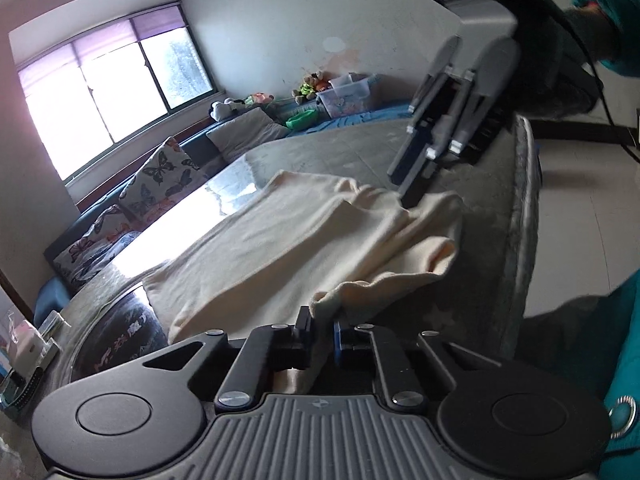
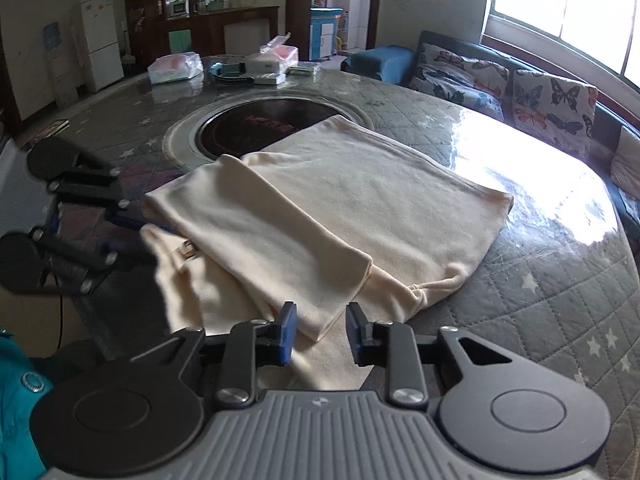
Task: Fold clothes
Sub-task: 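Grasp the sweatshirt hem with the left gripper while the right gripper lifts the side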
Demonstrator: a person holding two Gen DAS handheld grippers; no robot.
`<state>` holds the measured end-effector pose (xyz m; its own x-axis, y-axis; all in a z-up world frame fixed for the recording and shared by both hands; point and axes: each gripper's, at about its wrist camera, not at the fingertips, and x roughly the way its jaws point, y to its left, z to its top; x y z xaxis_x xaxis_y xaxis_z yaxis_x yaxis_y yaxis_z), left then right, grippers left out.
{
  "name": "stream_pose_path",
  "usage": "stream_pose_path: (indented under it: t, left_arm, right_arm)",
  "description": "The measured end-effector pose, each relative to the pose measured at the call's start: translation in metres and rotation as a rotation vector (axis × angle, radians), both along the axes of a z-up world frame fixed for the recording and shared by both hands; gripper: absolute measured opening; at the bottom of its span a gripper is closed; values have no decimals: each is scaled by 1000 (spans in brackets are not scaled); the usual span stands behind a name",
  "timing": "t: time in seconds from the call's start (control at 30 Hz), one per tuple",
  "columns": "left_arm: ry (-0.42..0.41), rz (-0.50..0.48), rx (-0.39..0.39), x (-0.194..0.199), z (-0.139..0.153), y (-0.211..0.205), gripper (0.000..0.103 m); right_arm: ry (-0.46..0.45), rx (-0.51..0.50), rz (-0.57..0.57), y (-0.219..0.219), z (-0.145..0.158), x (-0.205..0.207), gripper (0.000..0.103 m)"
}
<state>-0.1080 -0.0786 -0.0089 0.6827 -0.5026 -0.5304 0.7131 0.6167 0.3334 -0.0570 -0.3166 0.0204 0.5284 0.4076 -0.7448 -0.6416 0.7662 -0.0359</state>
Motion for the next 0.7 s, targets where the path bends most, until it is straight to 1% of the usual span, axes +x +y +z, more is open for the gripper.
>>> stream_pose_path:
  t: [0.1,0.2,0.37,0.47,0.53,0.57,0.6,0.63,0.67,0.7]
  left_arm:
    - [23,42,-52,16,12,3,10]
    - [58,77,-91,33,18,5,10]
    - [94,97,-106,49,18,4,9]
    - [95,93,-102,50,18,3,10]
    - [100,96,-107,49,17,5,10]
    - [101,97,-111,48,16,6,10]
    - [100,98,-113,46,16,7,13]
    - [98,100,-114,44,15,9,15]
    - [92,105,-113,43,15,10,17]
    - [86,111,-112,41,14,11,20]
  right_arm:
    - [-11,-20,40,0,4,-9,36]
    - [-23,-47,85,2,4,-18,44]
    - [-58,-69,150,10,-1,-25,53]
    - [-89,-64,161,18,-8,-20,53]
    - [-106,-64,168,25,-13,-15,49]
    - [-112,-70,173,29,-17,-12,44]
    - [-112,-80,174,32,-20,-8,34]
    - [-102,-81,171,34,-22,-5,29]
    - [-89,-74,166,35,-23,-1,20]
    - [-75,-67,162,36,-24,2,16]
